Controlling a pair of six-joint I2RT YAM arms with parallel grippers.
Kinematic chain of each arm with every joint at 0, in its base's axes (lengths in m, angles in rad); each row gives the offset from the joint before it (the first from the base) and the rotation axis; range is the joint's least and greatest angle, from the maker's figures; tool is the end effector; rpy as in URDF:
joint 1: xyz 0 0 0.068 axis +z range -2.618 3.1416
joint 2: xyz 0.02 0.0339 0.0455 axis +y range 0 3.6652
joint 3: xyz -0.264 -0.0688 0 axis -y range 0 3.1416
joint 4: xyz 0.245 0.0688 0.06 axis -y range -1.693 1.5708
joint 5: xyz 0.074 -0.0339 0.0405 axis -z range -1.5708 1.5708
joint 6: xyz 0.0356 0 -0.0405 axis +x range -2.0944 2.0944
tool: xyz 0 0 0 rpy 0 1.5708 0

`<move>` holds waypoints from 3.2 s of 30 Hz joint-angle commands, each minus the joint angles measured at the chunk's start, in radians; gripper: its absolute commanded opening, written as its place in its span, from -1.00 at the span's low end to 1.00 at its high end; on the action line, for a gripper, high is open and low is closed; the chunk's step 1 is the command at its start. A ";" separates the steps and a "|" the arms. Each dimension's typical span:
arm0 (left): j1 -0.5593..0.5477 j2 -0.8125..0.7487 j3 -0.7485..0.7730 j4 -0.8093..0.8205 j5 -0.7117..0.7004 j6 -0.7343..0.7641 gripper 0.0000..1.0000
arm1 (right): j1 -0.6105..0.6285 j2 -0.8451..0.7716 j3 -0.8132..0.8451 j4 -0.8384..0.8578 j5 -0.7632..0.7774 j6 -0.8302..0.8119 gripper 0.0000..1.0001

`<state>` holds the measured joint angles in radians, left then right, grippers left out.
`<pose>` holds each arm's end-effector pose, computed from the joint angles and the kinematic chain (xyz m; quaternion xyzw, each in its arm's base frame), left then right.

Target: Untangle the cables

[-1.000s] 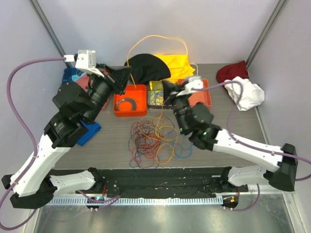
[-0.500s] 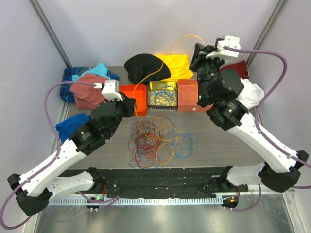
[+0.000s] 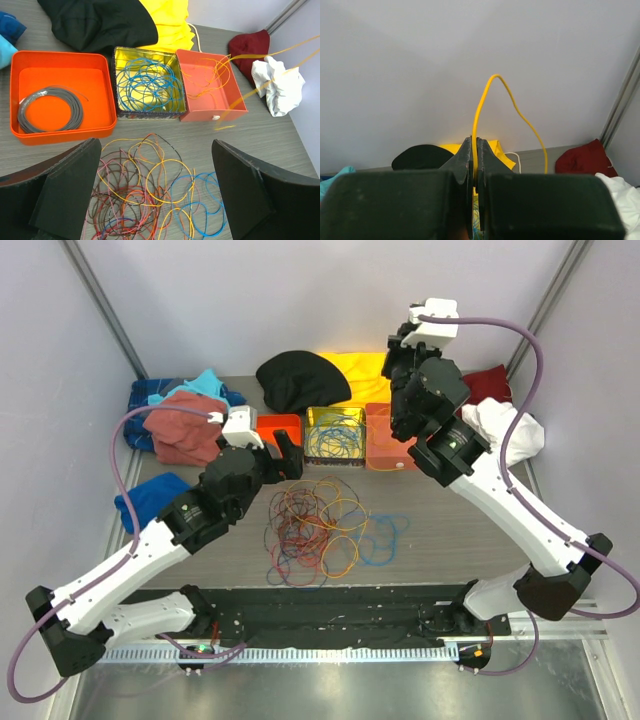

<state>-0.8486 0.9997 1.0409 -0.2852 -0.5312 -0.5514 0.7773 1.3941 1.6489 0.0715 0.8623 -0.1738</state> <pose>0.1598 -0.1541 0.3804 -0.0473 0.7758 -0.2246 0.5877 0.2240 0.1824 0.5244 0.0595 0.6262 -0.0132 0.7772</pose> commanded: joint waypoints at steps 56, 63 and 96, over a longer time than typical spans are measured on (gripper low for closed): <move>-0.003 -0.408 -0.453 -0.289 0.011 -0.352 0.89 | -0.297 0.358 0.031 0.209 -0.046 -0.015 -0.99; -0.001 -0.385 -0.463 -0.267 0.030 -0.355 0.89 | -0.306 0.342 -0.109 0.225 -0.046 0.037 -0.99; -0.003 -0.322 -0.467 -0.216 0.069 -0.338 0.89 | -0.303 0.088 -0.391 0.139 -0.065 0.209 -0.99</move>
<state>-0.8486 0.6647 0.5678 -0.5541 -0.4610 -0.8906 0.4721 1.5948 1.1912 0.1715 0.7864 0.0174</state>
